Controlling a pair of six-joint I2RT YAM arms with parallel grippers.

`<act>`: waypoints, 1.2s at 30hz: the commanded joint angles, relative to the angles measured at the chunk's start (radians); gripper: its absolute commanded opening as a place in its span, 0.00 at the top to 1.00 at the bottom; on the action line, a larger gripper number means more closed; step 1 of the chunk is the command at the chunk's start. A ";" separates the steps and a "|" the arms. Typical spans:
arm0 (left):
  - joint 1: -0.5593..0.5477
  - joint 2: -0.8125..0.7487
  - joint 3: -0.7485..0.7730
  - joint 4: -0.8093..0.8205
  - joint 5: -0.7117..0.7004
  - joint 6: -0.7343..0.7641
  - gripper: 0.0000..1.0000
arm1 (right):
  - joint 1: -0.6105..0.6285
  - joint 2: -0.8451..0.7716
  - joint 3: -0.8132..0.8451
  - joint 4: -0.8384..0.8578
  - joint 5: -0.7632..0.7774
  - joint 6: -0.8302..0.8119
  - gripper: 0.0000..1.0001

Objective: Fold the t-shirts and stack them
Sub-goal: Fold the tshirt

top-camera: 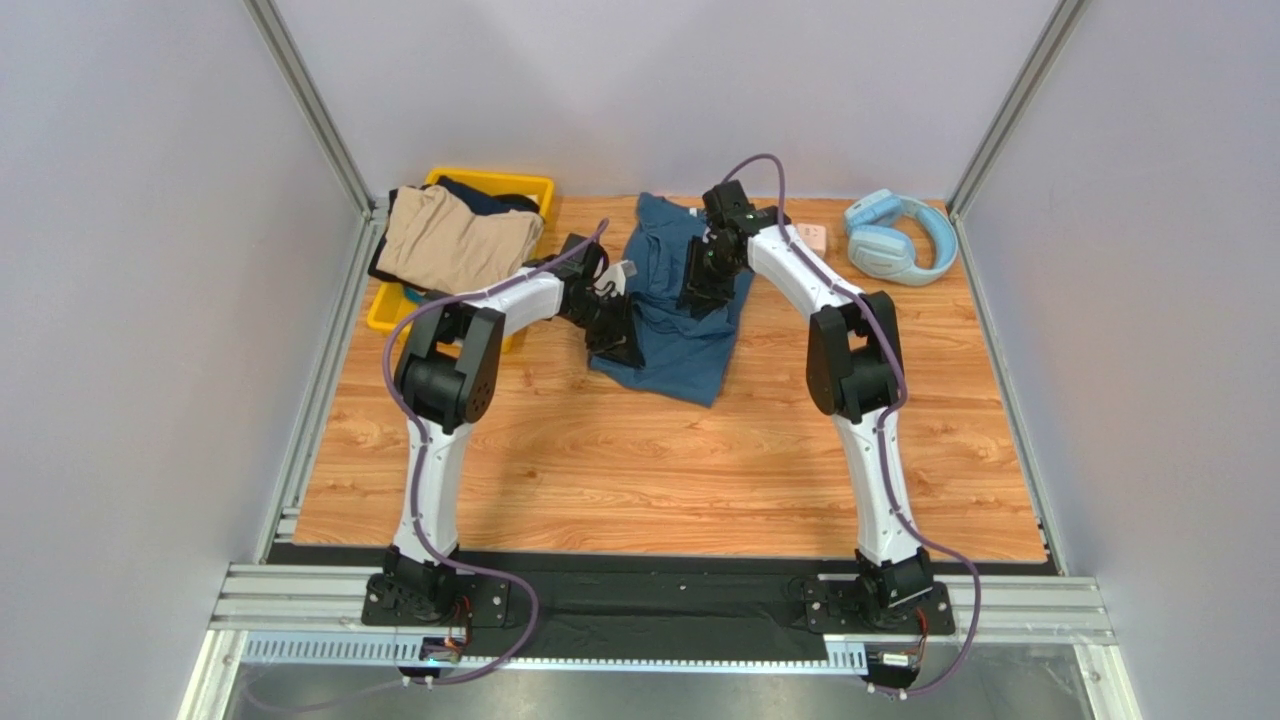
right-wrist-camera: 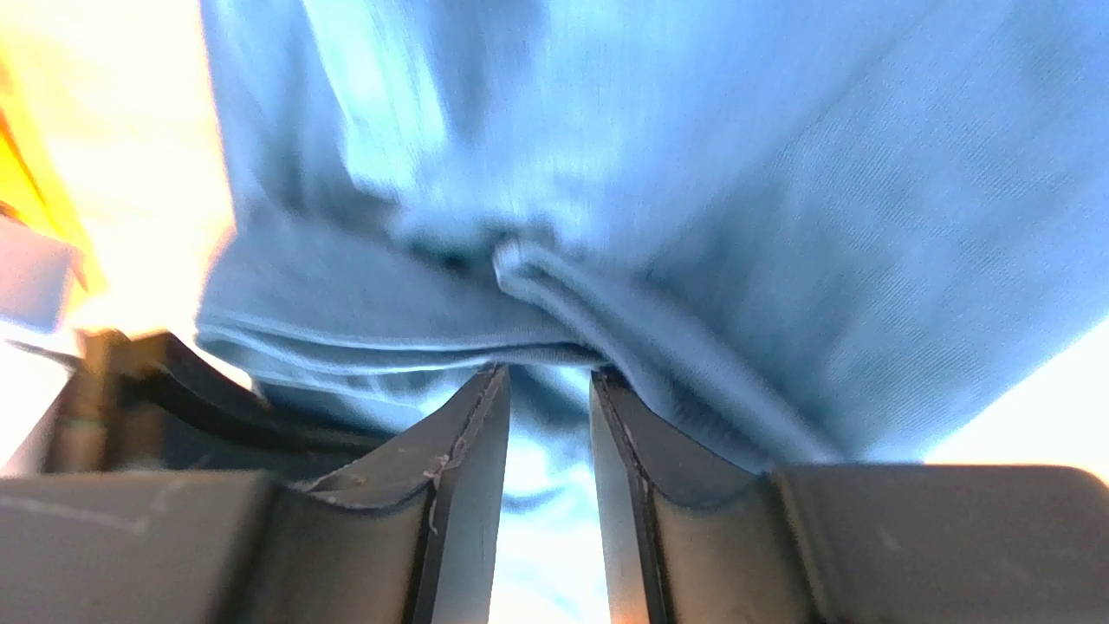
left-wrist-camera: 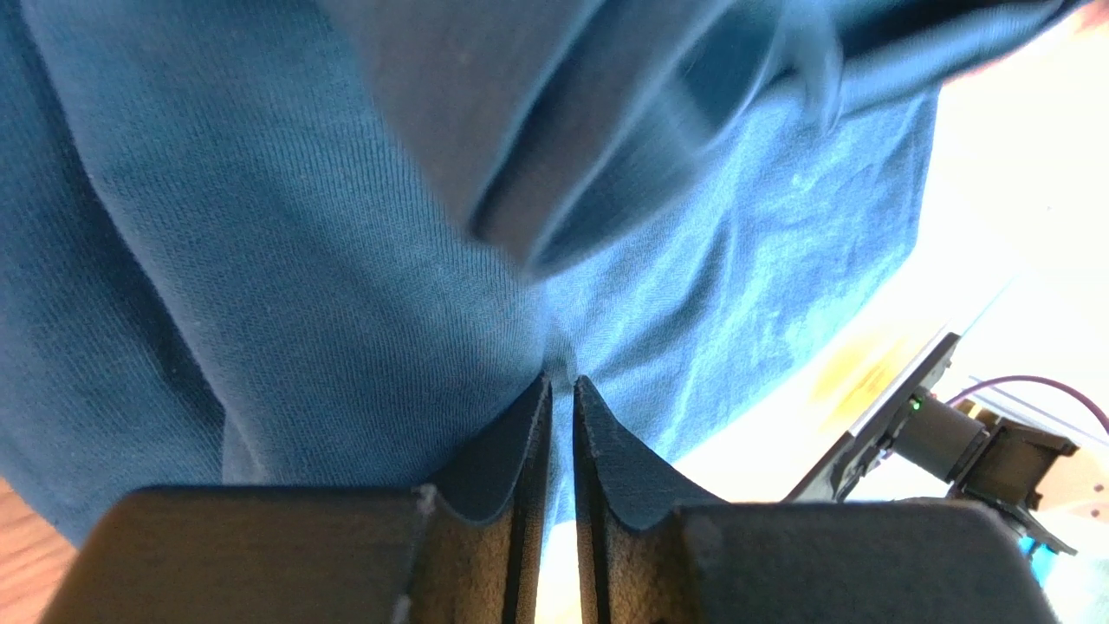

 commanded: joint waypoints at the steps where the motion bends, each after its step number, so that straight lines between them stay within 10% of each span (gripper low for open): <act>1: 0.003 -0.006 -0.046 -0.054 -0.059 0.036 0.82 | -0.031 0.061 0.137 0.017 0.067 -0.035 0.65; 10: 0.004 -0.084 -0.155 -0.071 -0.059 0.046 0.82 | -0.088 -0.009 0.150 0.009 0.031 -0.056 0.66; 25: 0.004 -0.076 -0.131 -0.064 -0.065 0.013 0.82 | 0.052 -0.402 -0.444 0.018 -0.036 -0.133 0.66; 36: 0.004 -0.114 -0.174 -0.074 -0.080 0.024 0.83 | 0.075 -0.234 -0.417 0.086 0.004 -0.162 0.68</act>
